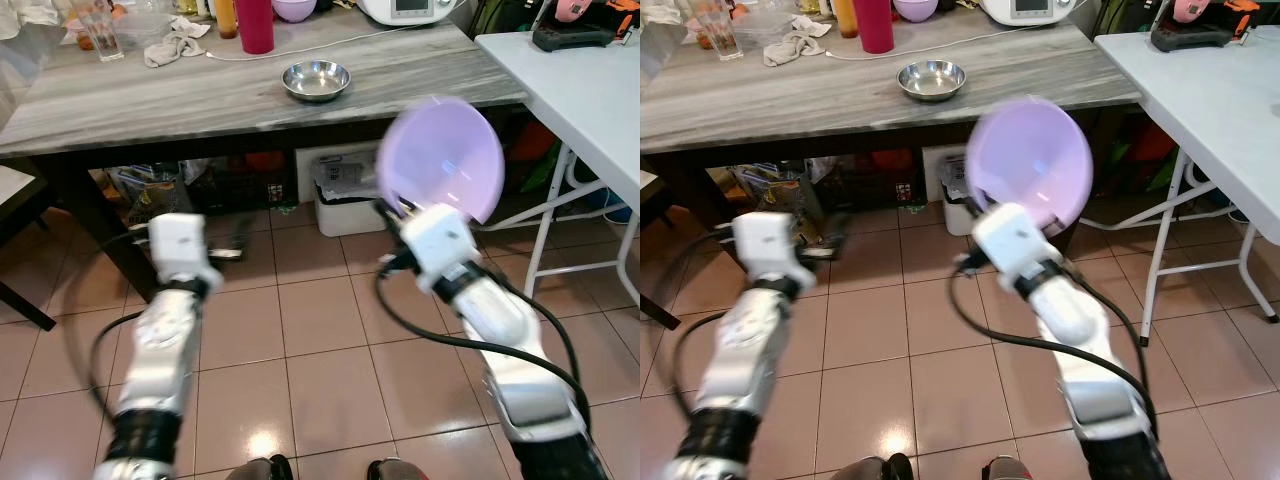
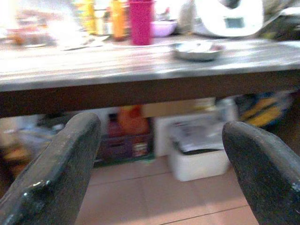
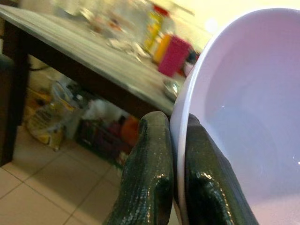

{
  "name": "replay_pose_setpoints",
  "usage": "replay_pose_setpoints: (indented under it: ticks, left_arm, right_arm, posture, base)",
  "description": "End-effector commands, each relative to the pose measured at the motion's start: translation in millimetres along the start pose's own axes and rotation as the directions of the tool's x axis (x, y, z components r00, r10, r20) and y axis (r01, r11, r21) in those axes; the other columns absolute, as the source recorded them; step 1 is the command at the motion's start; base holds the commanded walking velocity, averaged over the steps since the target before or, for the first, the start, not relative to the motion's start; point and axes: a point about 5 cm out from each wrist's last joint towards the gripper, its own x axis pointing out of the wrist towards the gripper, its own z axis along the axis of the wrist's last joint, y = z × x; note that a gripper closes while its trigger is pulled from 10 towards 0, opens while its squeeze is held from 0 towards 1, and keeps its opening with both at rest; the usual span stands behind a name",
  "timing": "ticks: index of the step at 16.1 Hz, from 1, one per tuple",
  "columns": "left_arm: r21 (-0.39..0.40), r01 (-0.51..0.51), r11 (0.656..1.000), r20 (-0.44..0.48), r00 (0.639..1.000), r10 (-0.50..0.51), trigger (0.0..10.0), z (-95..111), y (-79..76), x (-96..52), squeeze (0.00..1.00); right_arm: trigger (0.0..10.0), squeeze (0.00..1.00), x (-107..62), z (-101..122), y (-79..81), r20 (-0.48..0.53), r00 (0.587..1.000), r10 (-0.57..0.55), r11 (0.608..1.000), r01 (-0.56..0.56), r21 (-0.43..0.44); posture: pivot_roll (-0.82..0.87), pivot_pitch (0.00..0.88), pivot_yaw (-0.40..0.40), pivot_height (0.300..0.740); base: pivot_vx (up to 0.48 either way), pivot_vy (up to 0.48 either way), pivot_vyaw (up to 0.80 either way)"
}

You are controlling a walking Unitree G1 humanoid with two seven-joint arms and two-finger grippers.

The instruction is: Setting the table

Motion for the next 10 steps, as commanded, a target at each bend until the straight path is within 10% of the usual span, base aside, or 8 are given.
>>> replay_pose_setpoints:
  ticks: [1, 10]
  left_arm:
    - [0.034, -0.026, 0.999, 0.013, 1.0, 0.026, 10.0, 1, 6.0, -6.3, 0.0]
    - [0.079, -0.052, 0.995, 0.014, 0.999, 0.051, 10.0, 2, 13.7, -14.1, 0.0]
  right_arm:
    - [10.0, 0.0, -6.0, 0, -9.3, -0.004, 0.998, -0.055, 0.998, 0.055, 0.026]
    - [10.0, 0.0, -10.9, 0, -10.3, -0.007, 0.996, -0.092, 0.994, 0.093, 0.059]
  posture:
    - [-0.25, 0.152, 0.031, 0.74]
    - [-0.24, 0.154, 0.046, 0.74]
  base:
    - [0.0, 0.0, 0.0]
    - [0.028, 0.0, 0.3]
